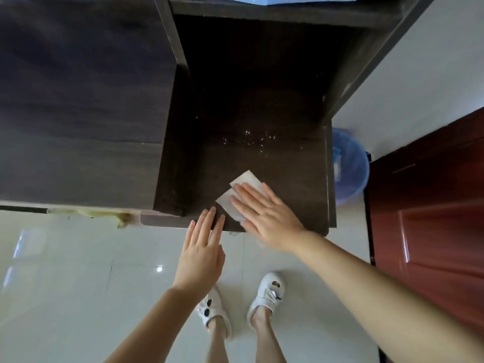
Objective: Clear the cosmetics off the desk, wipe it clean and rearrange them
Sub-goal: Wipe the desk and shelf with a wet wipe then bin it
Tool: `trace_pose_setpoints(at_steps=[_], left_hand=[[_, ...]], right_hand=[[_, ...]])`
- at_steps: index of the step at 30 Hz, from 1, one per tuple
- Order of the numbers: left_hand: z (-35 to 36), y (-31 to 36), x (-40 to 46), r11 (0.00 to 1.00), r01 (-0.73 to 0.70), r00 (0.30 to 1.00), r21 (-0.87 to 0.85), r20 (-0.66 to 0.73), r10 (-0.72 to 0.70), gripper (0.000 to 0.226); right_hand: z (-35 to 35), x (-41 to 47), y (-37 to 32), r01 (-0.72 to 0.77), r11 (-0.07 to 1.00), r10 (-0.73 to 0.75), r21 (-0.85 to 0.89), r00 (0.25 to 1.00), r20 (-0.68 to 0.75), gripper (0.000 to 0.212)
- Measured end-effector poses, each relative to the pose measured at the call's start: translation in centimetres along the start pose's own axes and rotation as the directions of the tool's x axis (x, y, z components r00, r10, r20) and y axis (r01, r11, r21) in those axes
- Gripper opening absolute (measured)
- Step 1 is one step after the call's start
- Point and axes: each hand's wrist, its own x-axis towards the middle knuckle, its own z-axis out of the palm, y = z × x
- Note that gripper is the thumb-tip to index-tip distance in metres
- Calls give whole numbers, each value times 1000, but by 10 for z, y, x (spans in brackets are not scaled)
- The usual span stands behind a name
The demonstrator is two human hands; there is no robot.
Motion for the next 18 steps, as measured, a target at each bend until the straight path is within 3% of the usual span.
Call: trace_pose_setpoints(at_steps=[1, 3, 6, 8, 10, 13, 15, 17, 18], left_hand=[[1, 0, 0, 1000, -7, 1000, -6, -8, 7, 51], [3, 2, 0, 1000, 3, 1000, -30, 7, -2, 59], [4, 3, 0, 999, 20, 998, -35, 66, -17, 72], [6, 0, 0, 1000, 13, 998, -16, 67, -12, 72], [6, -5, -2, 1000, -8, 999, -7, 39, 8, 63], [7, -8, -3, 999, -25, 1000, -26, 14, 26, 63], [8, -8, -4, 999, -26, 1000, -27, 2, 26, 68], [7, -8, -5, 999, -35, 999, -25, -17, 35, 61], [6, -8, -3, 999, -36, 999, -41, -28, 35, 55]], right_hand=[[1, -12, 19, -23, 1000, 22, -11, 1000, -8, 53], [1, -41, 54, -224, 974, 224, 27, 974, -32, 58], [-2, -57, 63, -565, 816, 571, 123, 821, -14, 61], [-2, -35, 34, -644, 758, 650, 105, 760, -26, 61], [-2, 1, -4, -561, 826, 564, 61, 824, -49, 61], [-12, 52, -39, -188, 982, 187, -14, 982, -35, 58], [-22, 73, -25, 58, 998, -57, -38, 998, 32, 54], [-29, 78, 11, 86, 996, -84, -21, 994, 68, 51], [-31, 74, 31, 5, 1000, -5, -12, 999, 52, 52]])
